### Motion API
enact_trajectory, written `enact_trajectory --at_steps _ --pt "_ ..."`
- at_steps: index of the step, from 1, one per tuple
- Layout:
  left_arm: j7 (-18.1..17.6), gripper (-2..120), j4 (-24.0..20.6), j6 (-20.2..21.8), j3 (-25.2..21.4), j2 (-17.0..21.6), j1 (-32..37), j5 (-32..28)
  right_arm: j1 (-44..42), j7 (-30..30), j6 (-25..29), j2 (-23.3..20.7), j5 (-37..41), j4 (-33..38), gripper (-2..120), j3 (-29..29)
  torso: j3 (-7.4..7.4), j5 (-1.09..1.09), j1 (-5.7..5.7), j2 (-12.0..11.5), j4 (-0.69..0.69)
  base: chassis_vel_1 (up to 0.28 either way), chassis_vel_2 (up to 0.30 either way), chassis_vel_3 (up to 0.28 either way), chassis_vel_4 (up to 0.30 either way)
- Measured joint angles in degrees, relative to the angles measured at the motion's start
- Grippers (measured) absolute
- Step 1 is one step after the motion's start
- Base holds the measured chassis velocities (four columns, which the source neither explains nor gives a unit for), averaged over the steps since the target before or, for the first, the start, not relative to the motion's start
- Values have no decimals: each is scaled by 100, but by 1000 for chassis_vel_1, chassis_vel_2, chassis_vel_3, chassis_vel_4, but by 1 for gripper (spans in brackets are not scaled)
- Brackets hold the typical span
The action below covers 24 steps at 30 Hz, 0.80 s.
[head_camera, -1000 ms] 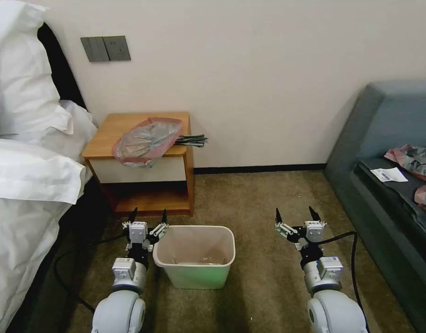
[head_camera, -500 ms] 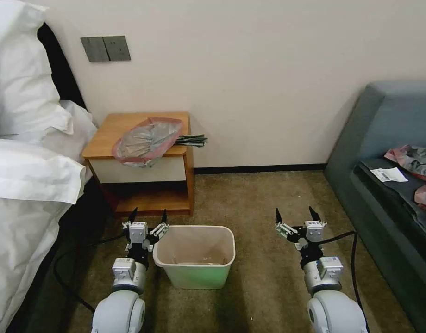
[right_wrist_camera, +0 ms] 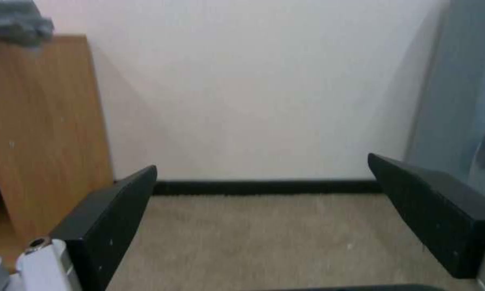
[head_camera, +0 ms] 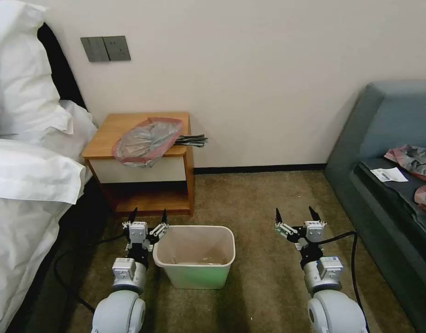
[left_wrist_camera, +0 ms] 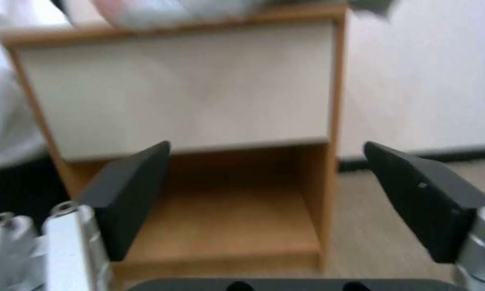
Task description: Pick up the garbage bag from the table and place it over the trash can.
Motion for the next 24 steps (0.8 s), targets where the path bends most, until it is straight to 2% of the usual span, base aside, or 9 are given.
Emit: enact_trajectory --at_steps 1,4,5,6,8,12,19,24 --pt "0 93 0 0 0 0 0 0 0 0 0 0 0 0 100 0 0 0 0 0 0 0 0 0 0" --pt "-422 99 20 -787 -226 328 -142 -409 -181 -175 703 243 -293 6 100 142 0 1 0 0 -1 0 0 0 0" --pt "-422 99 20 -787 -226 328 -142 -409 -181 -175 703 243 -293 6 100 142 0 1 0 0 -1 0 0 0 0" --pt "-525 99 23 -980 -291 406 -183 -509 -250 -242 962 330 -403 16 100 194 0 4 0 0 -1 0 0 0 0" --pt "-423 100 94 -1184 -233 453 -139 -726 -377 -331 1393 483 -578 49 100 273 0 2 0 0 -1 0 0 0 0" --pt "-364 100 142 -1219 -183 438 -115 -825 -445 -314 1523 544 -635 231 100 269 0 2 0 0 -2 0 0 0 0" --pt "-350 100 155 -1173 -153 380 2 -850 -336 -331 1446 534 -510 391 100 254 0 2 0 0 -2 0 0 0 0" --pt "-348 100 132 -1168 -154 379 76 -770 -137 -331 1443 290 -261 358 100 136 0 3 0 0 -2 0 0 0 0"
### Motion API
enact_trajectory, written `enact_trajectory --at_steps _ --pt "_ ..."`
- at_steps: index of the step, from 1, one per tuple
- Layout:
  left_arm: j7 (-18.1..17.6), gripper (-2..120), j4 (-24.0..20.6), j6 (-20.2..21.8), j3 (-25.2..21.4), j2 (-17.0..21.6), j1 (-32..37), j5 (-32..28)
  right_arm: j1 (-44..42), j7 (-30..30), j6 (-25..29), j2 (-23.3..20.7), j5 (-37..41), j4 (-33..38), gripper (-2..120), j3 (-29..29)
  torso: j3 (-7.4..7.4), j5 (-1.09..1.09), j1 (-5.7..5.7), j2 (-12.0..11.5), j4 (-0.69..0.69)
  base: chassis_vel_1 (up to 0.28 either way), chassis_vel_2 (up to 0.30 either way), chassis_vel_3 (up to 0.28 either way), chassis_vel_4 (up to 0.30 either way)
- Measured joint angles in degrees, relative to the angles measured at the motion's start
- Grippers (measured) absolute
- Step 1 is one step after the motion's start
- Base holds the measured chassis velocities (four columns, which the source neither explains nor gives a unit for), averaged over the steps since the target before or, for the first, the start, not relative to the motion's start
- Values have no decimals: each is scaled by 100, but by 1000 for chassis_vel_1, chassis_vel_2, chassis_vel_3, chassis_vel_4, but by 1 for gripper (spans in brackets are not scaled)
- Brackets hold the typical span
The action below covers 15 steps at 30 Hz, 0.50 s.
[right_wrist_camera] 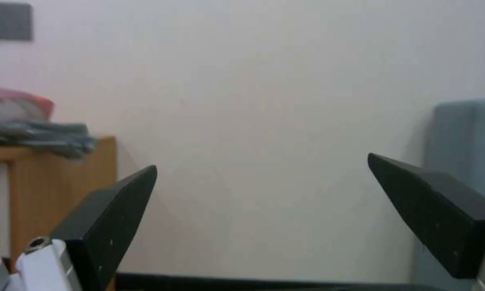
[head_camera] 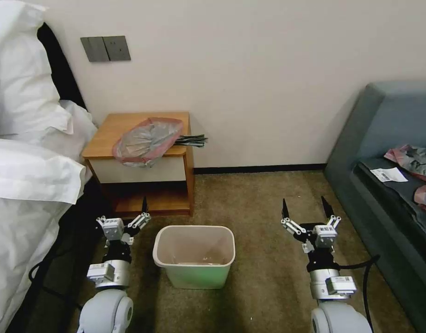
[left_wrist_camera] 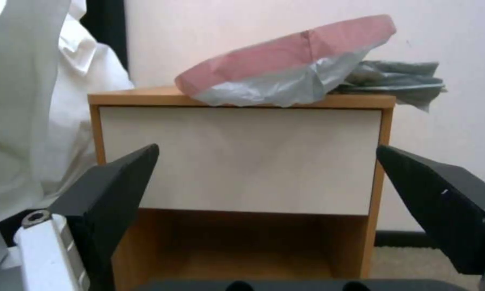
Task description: Pick up the garbage bag from the table and place it over the trash can.
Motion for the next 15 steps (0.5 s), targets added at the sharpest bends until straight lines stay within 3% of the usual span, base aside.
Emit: enact_trajectory --at_steps 3,6,7,10,15 --pt "-1 100 -28 2 -1 -12 34 42 189 51 25 -218 71 -69 100 -118 0 0 0 0 0 0 0 0 0" --pt "-29 100 -50 12 -2 -103 53 131 702 158 126 -870 -78 -369 100 -439 0 0 0 0 1 0 0 0 0" --pt "-29 100 -50 12 -2 -103 53 131 702 158 126 -870 -78 -369 100 -439 0 0 0 0 1 0 0 0 0" --pt "-55 100 -62 19 -1 -176 64 196 1179 233 113 -1433 -448 -675 100 -788 0 0 0 0 -1 0 0 0 0" --pt "-77 100 -65 22 -14 -234 82 311 1858 254 156 -1773 -1276 -1078 100 -1062 0 -1 0 0 0 0 0 0 0"
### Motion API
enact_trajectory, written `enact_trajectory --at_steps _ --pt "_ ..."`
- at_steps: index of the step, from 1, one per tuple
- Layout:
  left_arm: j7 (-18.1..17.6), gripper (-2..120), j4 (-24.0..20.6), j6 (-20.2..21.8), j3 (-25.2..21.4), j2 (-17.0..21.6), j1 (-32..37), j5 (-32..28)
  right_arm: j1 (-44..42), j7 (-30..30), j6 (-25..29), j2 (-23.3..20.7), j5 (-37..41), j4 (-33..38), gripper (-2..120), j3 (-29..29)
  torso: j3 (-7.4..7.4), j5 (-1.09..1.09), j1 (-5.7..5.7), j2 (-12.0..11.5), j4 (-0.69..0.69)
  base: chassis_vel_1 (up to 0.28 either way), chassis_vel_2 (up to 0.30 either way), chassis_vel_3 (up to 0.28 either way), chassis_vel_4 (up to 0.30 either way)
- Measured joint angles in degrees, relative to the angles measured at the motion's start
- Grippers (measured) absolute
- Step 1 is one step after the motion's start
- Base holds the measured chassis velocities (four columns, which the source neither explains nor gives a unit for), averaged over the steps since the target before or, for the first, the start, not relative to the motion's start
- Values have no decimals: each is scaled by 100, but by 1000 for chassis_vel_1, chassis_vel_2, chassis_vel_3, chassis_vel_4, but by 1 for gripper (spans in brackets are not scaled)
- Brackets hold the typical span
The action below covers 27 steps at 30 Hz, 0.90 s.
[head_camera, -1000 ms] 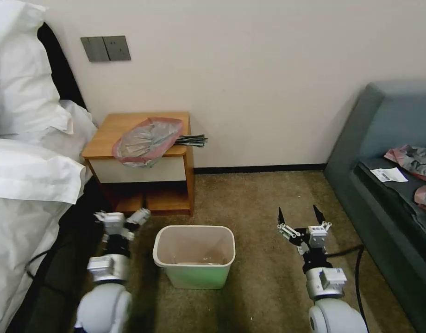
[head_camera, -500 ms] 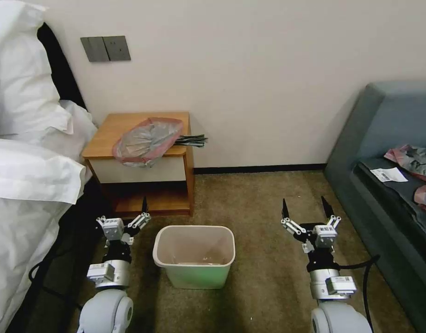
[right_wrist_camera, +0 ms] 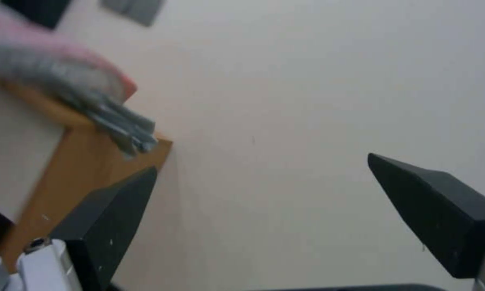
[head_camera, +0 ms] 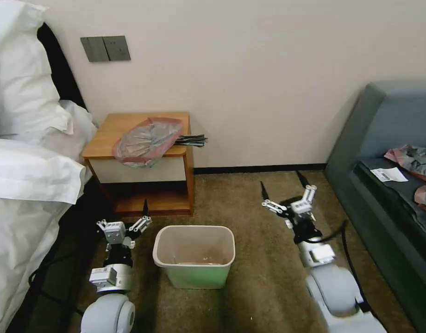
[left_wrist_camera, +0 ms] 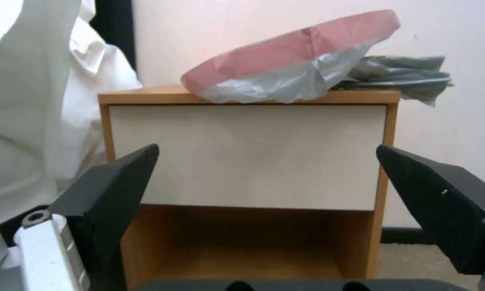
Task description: Pick up the garbage bag from the table and place it over the trash can.
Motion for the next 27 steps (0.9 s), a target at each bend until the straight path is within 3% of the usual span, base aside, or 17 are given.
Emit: enact_trajectory --at_steps 3,14,17,27 --pt "-18 100 -37 0 -9 -30 59 69 631 -9 34 -213 -573 -421 100 -352 0 0 0 0 0 0 0 0 0" --pt "-26 100 24 27 -15 -99 48 198 2622 -9 -273 -608 -778 -1713 100 -2129 1 0 0 -1 -1 0 0 0 0" --pt "-26 100 108 30 -16 -109 31 227 3489 -13 -292 -592 -937 -2289 100 -2748 1 -1 0 0 2 0 0 0 0" --pt "-38 100 299 -15 -23 -116 -6 257 4807 17 -276 -229 -1103 -3651 100 -3693 1 -1 0 -1 1 0 0 0 0"
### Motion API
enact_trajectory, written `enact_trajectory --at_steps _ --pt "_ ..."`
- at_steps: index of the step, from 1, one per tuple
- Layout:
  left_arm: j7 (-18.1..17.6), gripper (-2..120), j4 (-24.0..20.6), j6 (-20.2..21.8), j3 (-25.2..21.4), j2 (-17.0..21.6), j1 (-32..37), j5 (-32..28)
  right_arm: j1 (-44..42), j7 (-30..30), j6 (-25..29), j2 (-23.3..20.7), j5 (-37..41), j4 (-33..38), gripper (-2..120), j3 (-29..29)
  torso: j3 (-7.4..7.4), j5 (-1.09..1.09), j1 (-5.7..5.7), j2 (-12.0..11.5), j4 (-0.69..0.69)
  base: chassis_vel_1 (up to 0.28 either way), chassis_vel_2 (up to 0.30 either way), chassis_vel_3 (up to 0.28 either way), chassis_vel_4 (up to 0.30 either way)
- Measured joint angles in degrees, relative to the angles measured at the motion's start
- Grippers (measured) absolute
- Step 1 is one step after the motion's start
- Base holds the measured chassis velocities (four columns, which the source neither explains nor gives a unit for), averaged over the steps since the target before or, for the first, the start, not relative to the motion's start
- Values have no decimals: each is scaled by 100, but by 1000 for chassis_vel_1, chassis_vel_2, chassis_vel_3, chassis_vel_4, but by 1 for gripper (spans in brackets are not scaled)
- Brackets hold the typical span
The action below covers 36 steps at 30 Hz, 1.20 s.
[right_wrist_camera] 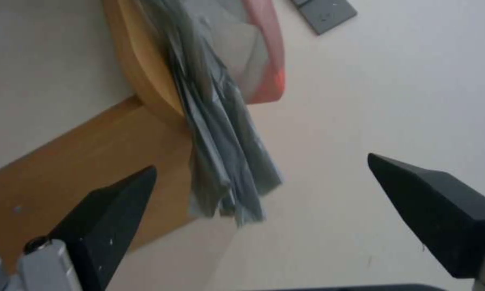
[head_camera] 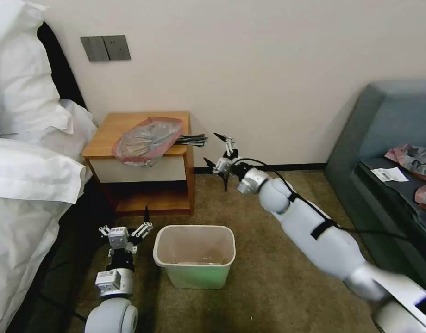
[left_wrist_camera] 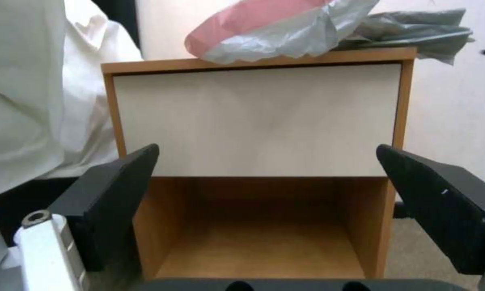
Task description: Pick up the garbage bag from the table and place it over the trash can.
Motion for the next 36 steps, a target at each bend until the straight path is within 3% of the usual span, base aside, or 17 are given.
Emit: enact_trajectory --at_steps 6,27,34,36 --pt "-9 100 17 -1 2 -18 -32 16 663 43 72 391 -77 -887 100 -258 0 0 0 0 0 0 0 0 0" --pt "-105 100 63 -60 -16 -66 23 77 1310 42 268 934 -33 -2103 100 -780 -1 0 0 0 0 0 0 0 0" --pt "-138 100 63 -65 -22 -84 35 93 1325 43 270 1009 50 -2187 82 -822 -1 0 0 0 0 0 0 0 0" --pt "-148 100 63 -65 -24 -84 36 95 1332 41 270 993 76 -2186 70 -834 -1 0 0 0 0 0 0 0 0"
